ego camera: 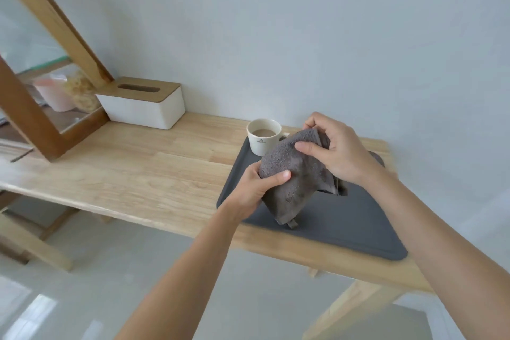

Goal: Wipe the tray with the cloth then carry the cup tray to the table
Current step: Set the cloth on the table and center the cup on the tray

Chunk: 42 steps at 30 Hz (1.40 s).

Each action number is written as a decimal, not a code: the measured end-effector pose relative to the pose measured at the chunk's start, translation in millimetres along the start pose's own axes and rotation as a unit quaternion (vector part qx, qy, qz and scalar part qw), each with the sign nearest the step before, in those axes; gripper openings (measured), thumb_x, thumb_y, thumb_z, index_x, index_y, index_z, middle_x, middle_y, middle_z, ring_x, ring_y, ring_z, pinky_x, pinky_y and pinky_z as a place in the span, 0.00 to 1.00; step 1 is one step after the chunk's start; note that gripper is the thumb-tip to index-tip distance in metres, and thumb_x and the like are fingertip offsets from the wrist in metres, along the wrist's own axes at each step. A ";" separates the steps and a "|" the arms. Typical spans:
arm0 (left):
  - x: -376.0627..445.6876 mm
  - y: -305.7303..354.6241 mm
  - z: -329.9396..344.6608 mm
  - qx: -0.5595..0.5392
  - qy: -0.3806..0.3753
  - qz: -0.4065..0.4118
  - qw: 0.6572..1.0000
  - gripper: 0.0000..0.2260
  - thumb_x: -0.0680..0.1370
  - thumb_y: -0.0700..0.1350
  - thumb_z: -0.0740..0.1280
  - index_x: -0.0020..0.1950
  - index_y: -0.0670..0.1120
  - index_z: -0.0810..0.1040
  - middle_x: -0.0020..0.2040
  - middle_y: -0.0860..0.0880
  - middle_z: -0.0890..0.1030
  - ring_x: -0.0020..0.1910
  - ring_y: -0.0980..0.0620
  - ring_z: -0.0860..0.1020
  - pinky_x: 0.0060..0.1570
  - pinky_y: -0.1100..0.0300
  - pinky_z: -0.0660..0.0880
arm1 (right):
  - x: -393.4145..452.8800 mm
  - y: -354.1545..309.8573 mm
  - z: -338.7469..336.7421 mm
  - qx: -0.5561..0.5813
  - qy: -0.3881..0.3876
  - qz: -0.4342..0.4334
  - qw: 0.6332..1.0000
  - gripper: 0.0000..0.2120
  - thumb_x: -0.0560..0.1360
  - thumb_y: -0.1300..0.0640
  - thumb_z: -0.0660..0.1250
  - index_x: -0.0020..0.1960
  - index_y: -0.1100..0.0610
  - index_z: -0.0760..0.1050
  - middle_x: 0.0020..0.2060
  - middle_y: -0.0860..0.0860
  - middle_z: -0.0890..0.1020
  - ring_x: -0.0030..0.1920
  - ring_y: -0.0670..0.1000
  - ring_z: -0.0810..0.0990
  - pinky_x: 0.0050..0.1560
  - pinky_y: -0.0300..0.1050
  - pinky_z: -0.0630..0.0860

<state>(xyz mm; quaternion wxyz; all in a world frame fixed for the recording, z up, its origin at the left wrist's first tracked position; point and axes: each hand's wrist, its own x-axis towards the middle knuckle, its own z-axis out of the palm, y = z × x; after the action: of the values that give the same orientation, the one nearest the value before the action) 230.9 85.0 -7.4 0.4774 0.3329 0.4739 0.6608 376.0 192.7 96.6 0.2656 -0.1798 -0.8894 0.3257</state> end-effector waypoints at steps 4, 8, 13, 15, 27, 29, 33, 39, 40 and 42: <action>-27.8 24.5 -47.4 -0.046 0.093 0.042 0.994 0.12 0.74 0.41 0.71 0.55 0.39 0.81 0.53 0.42 0.84 0.54 0.47 0.81 0.55 0.55 0.78 | 31.9 -12.5 48.0 0.067 0.025 0.016 0.997 0.08 0.75 0.53 0.68 0.46 0.55 0.71 0.33 0.64 0.74 0.30 0.50 0.66 0.34 0.45 0.65; -46.9 55.1 -103.4 0.027 0.187 0.054 0.980 0.12 0.77 0.46 0.68 0.55 0.39 0.80 0.51 0.42 0.84 0.49 0.45 0.83 0.42 0.54 0.81 | 60.6 -23.2 110.9 0.136 0.035 0.063 0.988 0.09 0.77 0.53 0.65 0.48 0.58 0.70 0.30 0.51 0.66 0.29 0.45 0.63 0.33 0.40 0.62; -44.1 80.0 -173.8 0.202 0.307 0.007 0.930 0.14 0.74 0.51 0.71 0.54 0.43 0.79 0.48 0.44 0.84 0.50 0.43 0.83 0.46 0.53 0.80 | 89.4 -28.1 183.6 0.165 0.033 0.187 0.968 0.12 0.76 0.52 0.66 0.54 0.59 0.71 0.41 0.51 0.75 0.42 0.50 0.72 0.43 0.45 0.67; -37.7 82.0 -191.4 0.297 0.319 -0.056 0.898 0.19 0.74 0.53 0.71 0.60 0.44 0.74 0.52 0.45 0.82 0.51 0.45 0.81 0.45 0.54 0.78 | 91.7 -27.5 202.2 0.107 0.023 0.208 0.972 0.13 0.77 0.53 0.65 0.57 0.58 0.68 0.42 0.51 0.74 0.44 0.52 0.73 0.39 0.44 0.67; -37.7 23.7 -214.4 0.740 0.040 -0.055 0.669 0.33 0.75 0.65 0.37 0.79 0.54 0.45 0.80 0.54 0.44 0.78 0.49 0.40 0.74 0.41 0.41 | 55.1 -12.9 257.8 -0.320 -0.226 0.144 0.909 0.31 0.81 0.42 0.41 0.78 0.56 0.41 0.78 0.53 0.42 0.78 0.52 0.39 0.75 0.61 0.38; -37.3 27.2 -216.1 0.749 0.022 -0.075 0.658 0.35 0.73 0.66 0.35 0.79 0.54 0.44 0.80 0.54 0.43 0.78 0.49 0.40 0.73 0.39 0.42 | 55.3 -18.9 253.5 -0.315 -0.230 0.143 0.909 0.30 0.81 0.43 0.43 0.78 0.57 0.43 0.79 0.53 0.44 0.78 0.52 0.40 0.75 0.61 0.37; -21.2 47.8 -203.0 0.745 -0.004 -0.073 0.663 0.30 0.81 0.61 0.45 0.79 0.49 0.43 0.79 0.50 0.39 0.78 0.48 0.37 0.73 0.39 0.39 | 55.2 -21.8 220.6 -0.191 0.005 0.076 0.979 0.20 0.81 0.53 0.53 0.72 0.57 0.64 0.70 0.52 0.70 0.72 0.52 0.63 0.74 0.60 0.55; 40.7 62.8 -147.1 0.535 -0.006 0.020 0.844 0.34 0.78 0.53 0.66 0.78 0.47 0.53 0.79 0.50 0.56 0.77 0.51 0.55 0.73 0.57 0.53 | 70.6 34.5 128.5 -0.021 0.251 0.254 0.934 0.18 0.80 0.59 0.55 0.70 0.57 0.65 0.65 0.54 0.73 0.57 0.49 0.73 0.55 0.38 0.64; 51.6 59.6 -139.2 0.504 -0.008 0.010 0.864 0.37 0.75 0.53 0.69 0.78 0.48 0.54 0.78 0.51 0.57 0.76 0.51 0.57 0.73 0.56 0.55 | 73.2 46.2 116.2 -0.011 0.217 0.289 0.932 0.20 0.79 0.59 0.57 0.71 0.56 0.63 0.68 0.53 0.71 0.60 0.49 0.71 0.57 0.39 0.64; 73.0 50.8 -129.8 0.446 0.005 -0.017 0.895 0.44 0.68 0.56 0.75 0.78 0.50 0.55 0.78 0.53 0.60 0.76 0.52 0.59 0.74 0.49 0.59 | 75.1 63.7 101.2 0.006 0.126 0.314 0.941 0.27 0.76 0.57 0.64 0.73 0.53 0.61 0.69 0.50 0.69 0.66 0.50 0.71 0.62 0.44 0.69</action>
<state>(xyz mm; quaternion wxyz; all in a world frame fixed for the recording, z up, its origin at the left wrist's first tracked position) 75.5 109.3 -3.1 0.2877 0.4997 0.7270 0.3730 266.0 226.8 14.8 0.2608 -0.4874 -0.7453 0.3728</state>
